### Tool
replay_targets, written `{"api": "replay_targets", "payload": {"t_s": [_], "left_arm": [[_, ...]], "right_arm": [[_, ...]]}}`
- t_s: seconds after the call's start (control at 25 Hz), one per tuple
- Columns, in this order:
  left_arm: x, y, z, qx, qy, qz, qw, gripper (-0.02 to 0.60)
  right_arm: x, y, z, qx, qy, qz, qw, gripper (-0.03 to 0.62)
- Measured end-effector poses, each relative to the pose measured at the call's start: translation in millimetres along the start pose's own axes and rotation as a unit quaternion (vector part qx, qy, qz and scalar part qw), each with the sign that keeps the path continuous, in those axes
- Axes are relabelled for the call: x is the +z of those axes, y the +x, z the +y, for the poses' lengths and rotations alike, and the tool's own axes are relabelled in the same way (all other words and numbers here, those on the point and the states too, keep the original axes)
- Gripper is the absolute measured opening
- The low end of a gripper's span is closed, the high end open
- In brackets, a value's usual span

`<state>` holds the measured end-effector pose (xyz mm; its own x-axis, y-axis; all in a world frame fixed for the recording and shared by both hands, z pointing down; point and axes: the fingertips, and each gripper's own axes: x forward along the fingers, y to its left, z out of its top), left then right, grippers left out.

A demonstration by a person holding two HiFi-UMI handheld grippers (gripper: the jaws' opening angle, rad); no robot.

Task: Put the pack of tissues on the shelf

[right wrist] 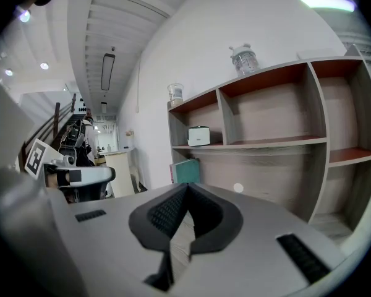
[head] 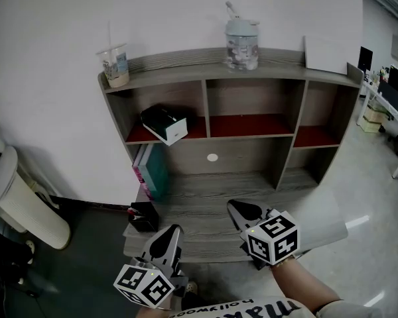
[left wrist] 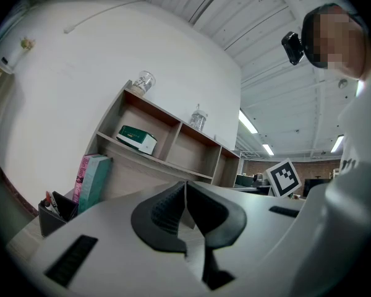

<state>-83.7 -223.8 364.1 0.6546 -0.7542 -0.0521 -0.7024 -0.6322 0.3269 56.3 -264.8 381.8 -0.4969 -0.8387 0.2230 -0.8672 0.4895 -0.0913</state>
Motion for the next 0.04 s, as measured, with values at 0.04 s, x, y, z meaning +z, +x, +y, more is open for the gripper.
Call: {"api": "replay_targets", "payload": {"t_s": [0.04], "left_arm": [[0.5,0.7,0.3,0.0,0.001,0.0,1.0,0.023]], "right_arm": [[0.0,0.8,-0.1,0.0,0.0,0.0,1.0,0.008]]}}
